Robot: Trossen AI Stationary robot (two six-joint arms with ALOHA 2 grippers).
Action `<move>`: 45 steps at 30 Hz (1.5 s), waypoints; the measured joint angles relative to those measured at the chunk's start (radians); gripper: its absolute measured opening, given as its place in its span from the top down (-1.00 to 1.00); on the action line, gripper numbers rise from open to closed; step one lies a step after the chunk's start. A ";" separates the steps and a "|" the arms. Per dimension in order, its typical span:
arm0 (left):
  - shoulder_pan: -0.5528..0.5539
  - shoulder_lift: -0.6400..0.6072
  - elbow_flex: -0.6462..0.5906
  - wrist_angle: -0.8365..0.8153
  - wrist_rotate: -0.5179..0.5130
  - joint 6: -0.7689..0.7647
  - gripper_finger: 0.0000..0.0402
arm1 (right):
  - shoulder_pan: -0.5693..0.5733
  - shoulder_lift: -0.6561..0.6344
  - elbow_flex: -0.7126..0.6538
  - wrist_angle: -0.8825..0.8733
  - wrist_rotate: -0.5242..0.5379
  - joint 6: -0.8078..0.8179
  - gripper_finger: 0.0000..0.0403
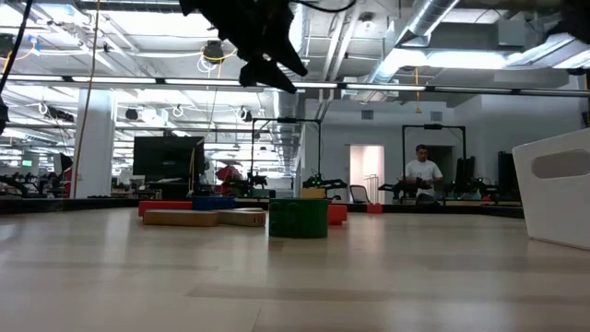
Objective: Sort blocks by size
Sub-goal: Put the big red block into the gray bin, then put the small orange game piece into the white bin
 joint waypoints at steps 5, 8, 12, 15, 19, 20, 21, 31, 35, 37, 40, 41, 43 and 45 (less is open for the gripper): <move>0.003 0.000 0.000 -0.040 0.024 0.059 -0.16 | 0.158 0.111 -0.020 0.103 0.001 0.227 0.23; 0.003 0.000 0.000 -0.040 0.026 0.085 -0.16 | 0.226 0.162 -0.020 0.116 0.000 0.350 0.19; 0.004 0.000 0.000 -0.036 0.027 0.119 -0.16 | 0.281 0.190 -0.020 0.145 -0.004 0.447 -0.10; 0.003 0.000 0.000 -0.029 0.028 0.126 -0.16 | 0.289 0.187 -0.020 0.137 -0.008 0.466 -0.27; 0.004 0.000 0.000 -0.027 0.030 0.126 -0.16 | 0.283 0.176 -0.018 0.112 -0.023 0.451 -0.32; 0.004 0.000 0.000 -0.029 0.036 0.126 -0.16 | 0.277 0.171 -0.011 0.095 -0.026 0.442 -0.33; 0.004 0.000 0.000 -0.028 0.055 0.125 -0.16 | 0.274 0.163 -0.002 0.074 -0.027 0.430 -0.33; 0.004 0.011 -0.001 -0.026 0.135 0.084 -0.16 | 0.032 0.094 0.188 -0.469 0.044 0.031 -0.33; -0.007 0.010 -0.002 -0.016 0.063 0.015 -0.16 | -0.144 0.093 0.251 -0.624 0.254 -0.163 -0.34; -0.017 0.010 -0.002 -0.019 -0.002 -0.028 -0.16 | -0.254 0.093 0.254 -0.629 0.345 -0.259 -0.34; -0.031 0.010 -0.001 -0.024 -0.088 -0.086 -0.16 | -0.438 0.092 0.241 -0.563 0.415 -0.427 -0.34; -0.036 0.010 -0.001 -0.027 -0.107 -0.102 -0.16 | -0.502 0.092 0.231 -0.519 0.418 -0.502 -0.34; -0.047 0.010 -0.001 -0.027 -0.125 -0.131 -0.16 | -0.625 0.092 0.210 -0.422 0.418 -0.648 -0.34; -0.063 0.010 -0.001 -0.031 -0.138 -0.155 -0.16 | -0.748 0.096 0.196 -0.322 0.418 -0.754 -0.34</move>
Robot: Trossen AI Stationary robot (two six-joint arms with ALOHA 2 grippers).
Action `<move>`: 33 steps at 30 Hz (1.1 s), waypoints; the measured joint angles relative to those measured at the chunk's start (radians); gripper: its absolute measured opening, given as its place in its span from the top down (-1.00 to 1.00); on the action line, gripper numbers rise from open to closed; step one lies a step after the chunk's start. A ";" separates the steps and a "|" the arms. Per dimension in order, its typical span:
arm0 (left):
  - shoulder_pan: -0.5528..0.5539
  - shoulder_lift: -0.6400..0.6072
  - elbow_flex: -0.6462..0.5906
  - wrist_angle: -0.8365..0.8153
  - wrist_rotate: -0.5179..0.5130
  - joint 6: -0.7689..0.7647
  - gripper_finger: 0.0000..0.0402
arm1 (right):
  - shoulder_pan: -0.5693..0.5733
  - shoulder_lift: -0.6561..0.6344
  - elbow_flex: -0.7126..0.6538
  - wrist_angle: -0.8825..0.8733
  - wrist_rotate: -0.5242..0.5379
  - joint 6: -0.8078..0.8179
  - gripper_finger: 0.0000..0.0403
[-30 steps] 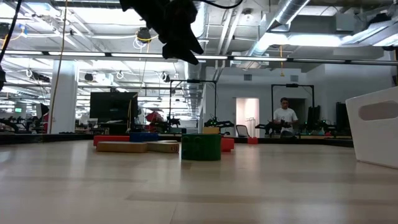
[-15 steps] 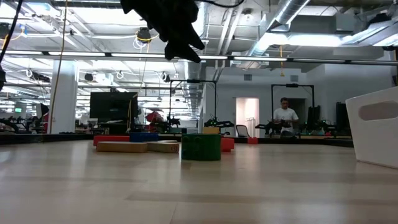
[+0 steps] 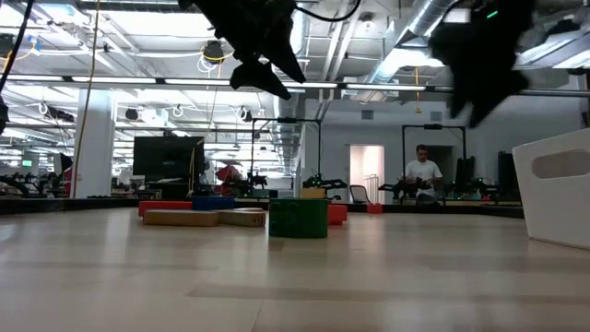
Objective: Sort blocks by size
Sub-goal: Put the small orange game piece into the white bin
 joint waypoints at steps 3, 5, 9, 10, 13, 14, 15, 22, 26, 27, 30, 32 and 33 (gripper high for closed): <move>-0.029 0.000 0.000 -0.038 -0.041 -0.038 -0.16 | -0.172 0.022 -0.003 0.125 -0.001 -0.074 -0.34; -0.054 -0.008 0.000 -0.057 -0.079 -0.047 -0.16 | -0.262 0.040 -0.003 0.213 -0.001 -0.091 -0.34; -0.110 -0.036 0.001 -0.071 -0.157 -0.054 -0.16 | -0.408 0.090 -0.003 0.411 -0.046 -0.162 -0.34; -0.123 -0.047 -0.011 -0.073 -0.171 -0.055 -0.16 | -0.434 0.109 -0.003 0.461 -0.062 -0.162 -0.34; -0.140 -0.095 -0.066 -0.050 -0.198 -0.059 -0.16 | -0.488 0.183 -0.001 0.584 -0.097 -0.162 -0.34; -0.140 -0.113 -0.092 -0.057 -0.200 -0.062 -0.16 | -0.496 0.215 0.007 0.594 -0.099 -0.157 -0.34; -0.136 -0.135 -0.120 -0.058 -0.199 -0.068 -0.16 | -0.502 0.253 0.024 0.592 -0.099 -0.151 -0.34; -0.084 -0.312 -0.313 -0.043 -0.141 -0.074 -0.16 | -0.534 0.498 0.196 0.464 -0.096 -0.077 -0.34; -0.038 -0.396 -0.376 -0.061 -0.093 -0.039 -0.16 | -0.561 0.618 0.291 0.410 -0.093 -0.062 -0.34; -0.029 -0.415 -0.383 -0.064 -0.086 -0.027 -0.16 | -0.567 0.643 0.314 0.402 -0.087 -0.062 -0.34; 0.000 -0.462 -0.406 -0.072 -0.064 0.023 -0.16 | -0.586 0.706 0.376 0.364 -0.069 -0.057 -0.34; 0.017 -0.483 -0.417 -0.076 -0.045 0.046 -0.16 | -0.596 0.740 0.411 0.329 -0.061 -0.048 -0.34; 0.026 -0.493 -0.422 -0.079 -0.043 0.057 -0.16 | -0.599 0.753 0.428 0.313 -0.052 -0.047 -0.34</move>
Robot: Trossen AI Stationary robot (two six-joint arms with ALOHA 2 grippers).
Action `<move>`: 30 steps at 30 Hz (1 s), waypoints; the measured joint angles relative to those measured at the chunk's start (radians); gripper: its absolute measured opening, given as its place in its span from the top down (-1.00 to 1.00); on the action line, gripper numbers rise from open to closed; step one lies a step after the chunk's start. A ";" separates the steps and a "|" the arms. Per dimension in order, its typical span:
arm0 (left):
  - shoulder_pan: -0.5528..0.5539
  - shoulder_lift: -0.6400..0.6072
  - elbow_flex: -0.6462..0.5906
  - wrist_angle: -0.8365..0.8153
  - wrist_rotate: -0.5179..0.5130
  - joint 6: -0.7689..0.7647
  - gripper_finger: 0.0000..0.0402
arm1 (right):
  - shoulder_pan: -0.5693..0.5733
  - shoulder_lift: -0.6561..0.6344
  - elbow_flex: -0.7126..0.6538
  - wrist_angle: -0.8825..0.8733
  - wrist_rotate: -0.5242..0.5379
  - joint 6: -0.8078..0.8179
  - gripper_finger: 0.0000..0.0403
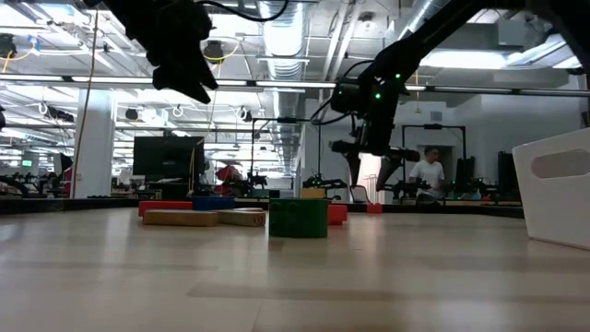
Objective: Sort blocks by size
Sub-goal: Put the small orange game piece into the white bin
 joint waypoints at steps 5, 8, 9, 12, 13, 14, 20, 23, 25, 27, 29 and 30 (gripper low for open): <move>0.035 -0.016 -0.005 -0.044 0.048 0.055 -0.16 | -0.022 0.038 0.055 -0.042 0.051 0.016 -0.34; 0.046 -0.017 -0.006 -0.052 0.057 0.085 -0.16 | -0.041 0.046 0.065 -0.036 0.055 0.043 -0.34; 0.049 -0.016 -0.006 -0.056 0.059 0.092 -0.16 | -0.049 0.046 0.066 -0.036 0.059 0.060 -0.34; 0.059 -0.016 -0.006 -0.059 0.073 0.113 -0.16 | -0.076 0.058 0.067 -0.039 0.076 0.110 -0.34; 0.060 -0.016 -0.006 -0.060 0.073 0.119 -0.16 | -0.083 0.059 0.066 -0.040 0.077 0.115 -0.34; 0.061 -0.016 -0.006 -0.062 0.074 0.126 -0.16 | -0.087 0.059 0.066 -0.040 0.079 0.116 -0.34; 0.062 -0.016 -0.006 -0.071 0.080 0.159 -0.16 | -0.081 0.055 0.066 -0.061 0.078 0.105 -0.34; 0.062 -0.016 -0.006 -0.076 0.088 0.159 -0.16 | -0.061 0.049 0.081 -0.113 0.088 0.100 -0.34; 0.062 -0.016 -0.006 -0.076 0.092 0.159 -0.16 | -0.046 0.049 0.103 -0.147 0.098 0.097 -0.34; 0.062 -0.016 -0.006 -0.077 0.092 0.158 -0.16 | -0.017 0.049 0.133 -0.163 0.112 0.087 -0.34; 0.064 -0.016 -0.006 -0.077 0.097 0.158 -0.16 | 0.022 0.049 0.178 -0.156 0.113 0.041 -0.34; 0.069 -0.016 -0.006 -0.076 0.105 0.158 -0.16 | 0.040 0.049 0.203 -0.152 0.112 0.007 -0.34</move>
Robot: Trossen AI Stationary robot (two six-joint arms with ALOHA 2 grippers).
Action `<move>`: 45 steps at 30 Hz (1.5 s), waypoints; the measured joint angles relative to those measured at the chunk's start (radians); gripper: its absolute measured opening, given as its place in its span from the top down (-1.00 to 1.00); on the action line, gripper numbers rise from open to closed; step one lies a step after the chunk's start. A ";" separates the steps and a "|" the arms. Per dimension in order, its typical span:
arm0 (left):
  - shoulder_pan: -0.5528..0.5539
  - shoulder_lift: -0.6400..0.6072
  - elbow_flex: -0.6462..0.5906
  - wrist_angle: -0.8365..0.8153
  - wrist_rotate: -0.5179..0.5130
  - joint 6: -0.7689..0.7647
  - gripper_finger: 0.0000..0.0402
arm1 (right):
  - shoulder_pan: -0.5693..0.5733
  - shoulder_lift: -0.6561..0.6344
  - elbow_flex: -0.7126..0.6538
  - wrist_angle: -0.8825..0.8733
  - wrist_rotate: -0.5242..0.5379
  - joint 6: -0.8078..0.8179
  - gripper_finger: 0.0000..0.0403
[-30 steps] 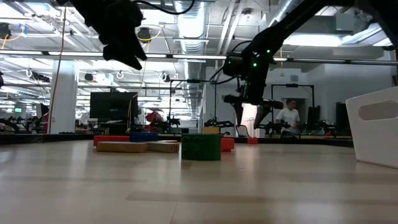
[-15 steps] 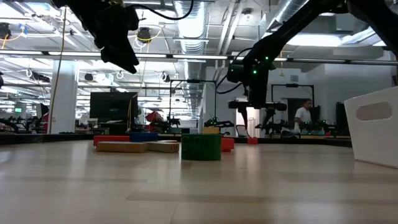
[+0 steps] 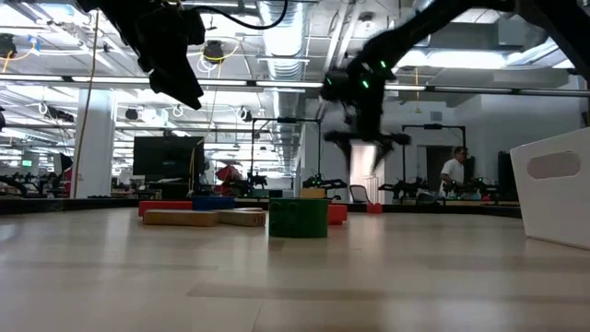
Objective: Sort blocks by size
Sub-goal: Put the small orange game piece into the white bin
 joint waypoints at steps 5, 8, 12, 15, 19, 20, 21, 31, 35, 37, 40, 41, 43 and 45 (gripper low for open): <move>0.030 0.000 0.000 0.000 0.032 -0.001 -0.16 | 0.029 0.097 0.177 -0.125 0.002 -0.174 -0.34; 0.039 0.000 0.000 -0.001 0.057 0.000 -0.16 | -0.006 0.190 0.301 -0.279 0.019 -0.267 -0.34; 0.039 0.000 0.000 -0.004 0.071 -0.002 -0.16 | -0.044 0.287 0.405 -0.380 0.049 -0.370 -0.34; 0.039 0.000 0.000 -0.022 0.072 -0.011 -0.16 | -0.066 0.333 0.436 -0.408 0.017 -0.382 -0.34; 0.039 -0.021 0.000 -0.054 0.071 -0.014 -0.16 | -0.090 0.339 0.437 -0.411 0.009 -0.373 -0.34; 0.039 -0.029 0.000 -0.060 0.070 -0.018 -0.16 | -0.095 0.339 0.436 -0.406 0.001 -0.364 -0.34; 0.039 -0.035 0.000 -0.068 0.068 -0.018 -0.16 | -0.100 0.339 0.435 -0.399 -0.004 -0.358 -0.34; 0.039 -0.077 0.001 -0.067 0.037 -0.003 -0.16 | -0.161 0.339 0.435 -0.379 -0.107 -0.324 -0.34; 0.039 -0.077 0.001 -0.073 0.037 0.005 -0.16 | -0.167 0.350 0.425 -0.385 -0.148 -0.326 -0.34; 0.039 -0.077 0.001 -0.073 0.037 0.005 -0.16 | -0.167 0.362 0.421 -0.402 -0.171 -0.341 -0.34; 0.039 -0.077 0.001 -0.073 0.037 0.005 -0.16 | -0.154 0.377 0.426 -0.406 -0.145 -0.350 -0.34; 0.039 -0.077 0.001 -0.073 0.037 0.005 -0.16 | -0.151 0.378 0.426 -0.407 -0.144 -0.357 -0.34; 0.039 -0.077 0.001 -0.076 0.038 0.005 -0.16 | -0.144 0.377 0.428 -0.410 -0.139 -0.376 -0.34; 0.039 -0.077 0.001 -0.084 0.039 0.005 -0.16 | -0.142 0.377 0.428 -0.410 -0.151 -0.393 -0.34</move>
